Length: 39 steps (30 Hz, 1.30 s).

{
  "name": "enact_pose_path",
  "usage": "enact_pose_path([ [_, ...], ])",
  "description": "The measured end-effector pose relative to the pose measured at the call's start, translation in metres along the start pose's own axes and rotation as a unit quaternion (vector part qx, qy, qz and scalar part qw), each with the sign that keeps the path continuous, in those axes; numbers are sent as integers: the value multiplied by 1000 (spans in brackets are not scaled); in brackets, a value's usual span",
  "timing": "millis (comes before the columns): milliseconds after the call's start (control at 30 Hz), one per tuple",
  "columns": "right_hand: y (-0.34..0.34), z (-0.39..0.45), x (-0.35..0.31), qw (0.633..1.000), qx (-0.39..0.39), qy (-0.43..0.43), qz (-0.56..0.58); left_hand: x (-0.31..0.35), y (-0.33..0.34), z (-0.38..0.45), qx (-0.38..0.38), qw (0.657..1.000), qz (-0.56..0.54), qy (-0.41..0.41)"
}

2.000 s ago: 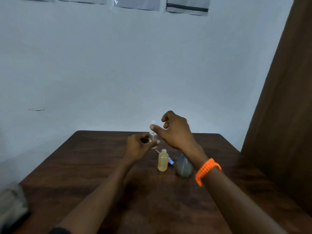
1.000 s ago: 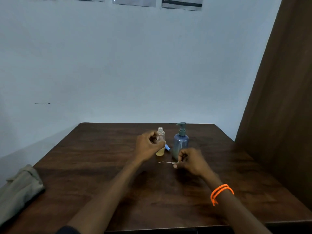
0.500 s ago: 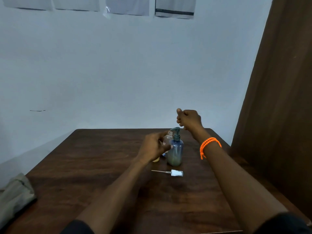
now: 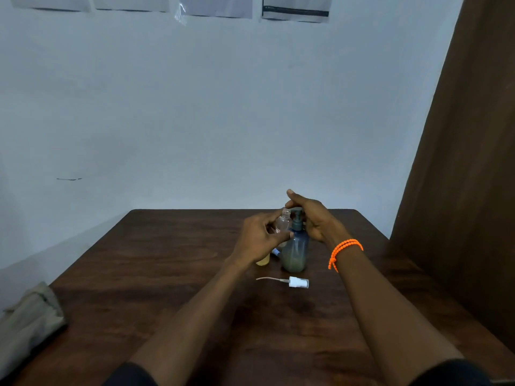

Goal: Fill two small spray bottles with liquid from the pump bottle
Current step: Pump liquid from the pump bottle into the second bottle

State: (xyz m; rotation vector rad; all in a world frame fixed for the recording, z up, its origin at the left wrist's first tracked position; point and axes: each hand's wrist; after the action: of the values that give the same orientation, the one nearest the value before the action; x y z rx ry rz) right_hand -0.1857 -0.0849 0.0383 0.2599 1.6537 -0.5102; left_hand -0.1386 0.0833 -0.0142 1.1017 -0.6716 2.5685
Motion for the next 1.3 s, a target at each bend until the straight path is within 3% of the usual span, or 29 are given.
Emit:
enact_pose_path([
  [133, 3, -5, 14, 998, 9, -35, -48, -2, 0, 2, 6, 1000, 6, -3],
  [267, 11, -5, 35, 998, -31, -53, 28, -8, 4, 3, 8, 1000, 8, -9],
  [667, 27, 14, 55, 989, 89, -93, 78, -8, 5, 4, 27, 999, 14, 11],
  [1033, 23, 16, 58, 983, 91, -156, 37, -10, 6, 6, 15, 1000, 18, 8],
  [1300, 25, 25, 62, 985, 94, -134, 46, -13, 20, -2, 32, 999, -27, 0],
])
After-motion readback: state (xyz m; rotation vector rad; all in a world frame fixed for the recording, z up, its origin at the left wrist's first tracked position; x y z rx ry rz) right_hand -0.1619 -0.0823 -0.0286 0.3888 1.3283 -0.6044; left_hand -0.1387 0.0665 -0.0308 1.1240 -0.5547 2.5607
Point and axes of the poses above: each hand's wrist, its own z-axis towards the middle knuckle, its own y-axis out of the palm, x = y × z, and after that the axes turned 9 degrees about -z, right-handed
